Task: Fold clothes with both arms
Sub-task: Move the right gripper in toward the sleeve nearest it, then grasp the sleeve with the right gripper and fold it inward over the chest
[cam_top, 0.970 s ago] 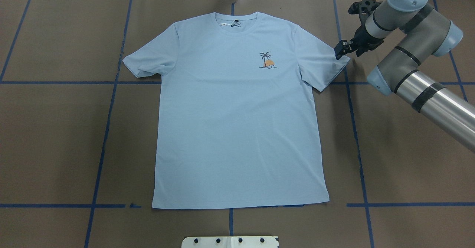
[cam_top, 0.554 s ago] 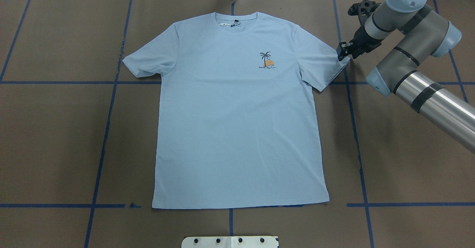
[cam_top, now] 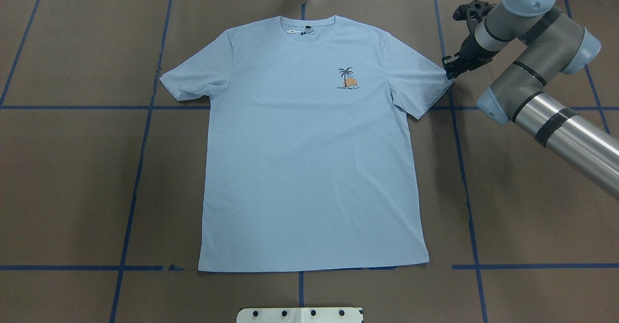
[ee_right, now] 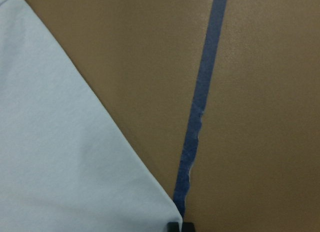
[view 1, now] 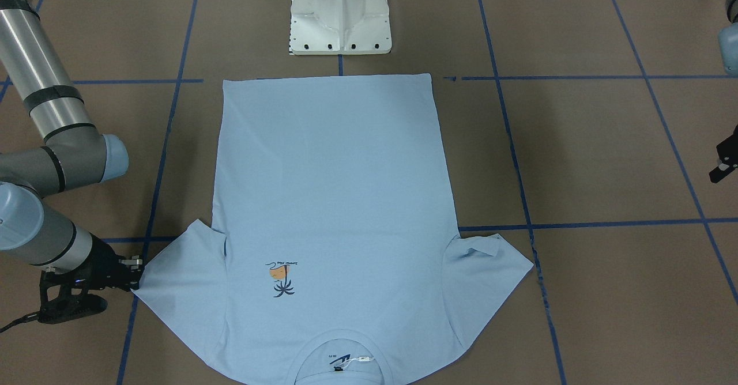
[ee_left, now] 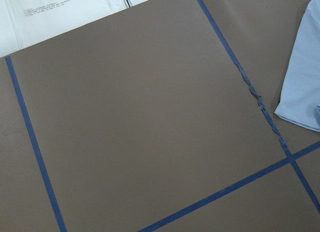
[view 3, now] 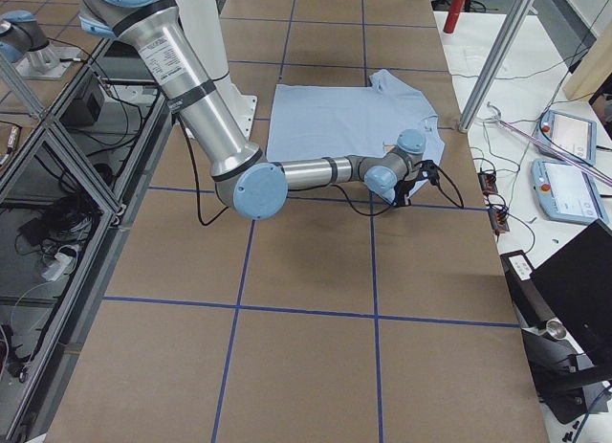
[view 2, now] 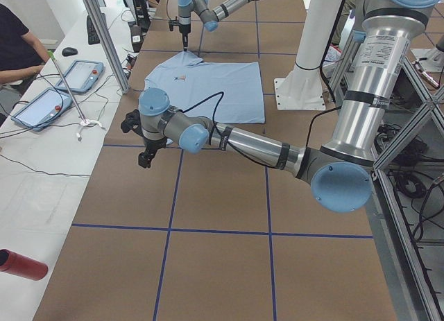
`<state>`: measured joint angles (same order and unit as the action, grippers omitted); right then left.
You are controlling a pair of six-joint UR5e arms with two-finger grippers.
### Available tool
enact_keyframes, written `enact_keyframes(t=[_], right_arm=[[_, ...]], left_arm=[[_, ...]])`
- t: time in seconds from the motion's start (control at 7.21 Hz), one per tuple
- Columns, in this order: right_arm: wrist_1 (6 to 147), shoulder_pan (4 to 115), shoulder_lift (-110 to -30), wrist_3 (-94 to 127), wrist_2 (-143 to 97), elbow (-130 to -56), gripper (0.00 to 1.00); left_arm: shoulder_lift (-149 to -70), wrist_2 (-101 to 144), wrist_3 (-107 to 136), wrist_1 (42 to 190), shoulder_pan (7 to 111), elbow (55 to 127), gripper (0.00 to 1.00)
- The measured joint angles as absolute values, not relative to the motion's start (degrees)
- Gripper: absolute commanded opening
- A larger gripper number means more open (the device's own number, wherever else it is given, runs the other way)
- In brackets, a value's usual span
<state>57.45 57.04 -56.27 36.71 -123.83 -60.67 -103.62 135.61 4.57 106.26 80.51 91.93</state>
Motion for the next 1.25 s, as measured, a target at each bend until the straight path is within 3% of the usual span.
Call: enact_keyframes(t=[0.83, 0.97, 1.25], right_arm=[[57.58, 53.61, -52.65, 40.70, -122.85, -66.23, 0.00], [57.76, 51.90, -48.93, 43.78, -120.03, -64.49, 0.00], [57.75, 48.65, -36.94, 46.91, -112.61, -52.74, 0.00]], left_arm=[[-103.62, 135.61, 4.51, 106.26, 80.66, 92.02, 1.00], [-103.63, 135.62, 4.51, 106.26, 80.78, 92.05, 1.00], [-103.62, 135.62, 4.56, 106.26, 81.41, 91.99, 1.00]])
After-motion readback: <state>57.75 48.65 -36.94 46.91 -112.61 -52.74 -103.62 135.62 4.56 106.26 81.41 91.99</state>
